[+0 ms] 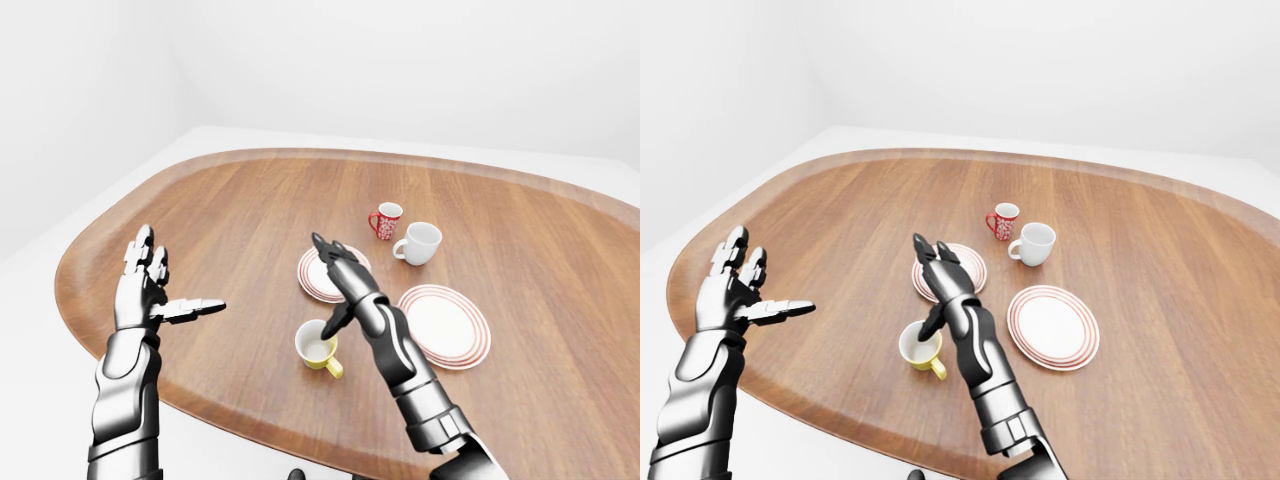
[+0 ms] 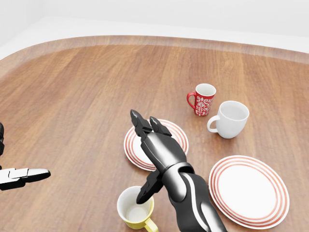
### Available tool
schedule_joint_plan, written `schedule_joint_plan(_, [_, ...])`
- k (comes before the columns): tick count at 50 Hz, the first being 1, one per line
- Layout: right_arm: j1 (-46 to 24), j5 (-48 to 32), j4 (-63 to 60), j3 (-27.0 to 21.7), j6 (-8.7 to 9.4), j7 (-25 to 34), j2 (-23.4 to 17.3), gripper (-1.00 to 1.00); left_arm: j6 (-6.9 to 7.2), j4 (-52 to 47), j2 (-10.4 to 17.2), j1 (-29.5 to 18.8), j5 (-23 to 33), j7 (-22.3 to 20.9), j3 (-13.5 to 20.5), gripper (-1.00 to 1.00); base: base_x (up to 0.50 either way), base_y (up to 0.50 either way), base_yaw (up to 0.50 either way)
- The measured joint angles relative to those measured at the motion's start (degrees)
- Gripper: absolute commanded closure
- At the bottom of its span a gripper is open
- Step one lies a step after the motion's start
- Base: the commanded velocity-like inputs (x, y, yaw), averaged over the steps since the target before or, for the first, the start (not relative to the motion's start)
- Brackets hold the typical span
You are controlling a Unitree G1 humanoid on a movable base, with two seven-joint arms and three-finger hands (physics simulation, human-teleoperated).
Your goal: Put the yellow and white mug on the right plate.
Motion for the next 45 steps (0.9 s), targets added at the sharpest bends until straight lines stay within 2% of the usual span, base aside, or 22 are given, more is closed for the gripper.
schedule_joint_plan(13, [-1.0,-1.6,4.0,0.4,-1.15,-2.1,0.6,-1.0,0.0,-0.1,0.0,0.1,-0.1,-0.1,0.0,-1.0,0.0,0.0,0.0])
schedule_joint_plan(35, [1.7,-6.2,8.9,2.6,-6.57,-6.8,1.6,-1.0,0.0,0.2,0.0,0.0,0.0,-0.1,-0.1,-1.0,0.0,0.0,0.0])
schedule_joint_plan(45, [2.2,-7.5,11.7,3.1,-8.45,-8.5,2.0,-1.0,0.0,0.7,0.0,-0.1,0.0,-0.1,-0.2,-1.0,0.0,0.0,0.0])
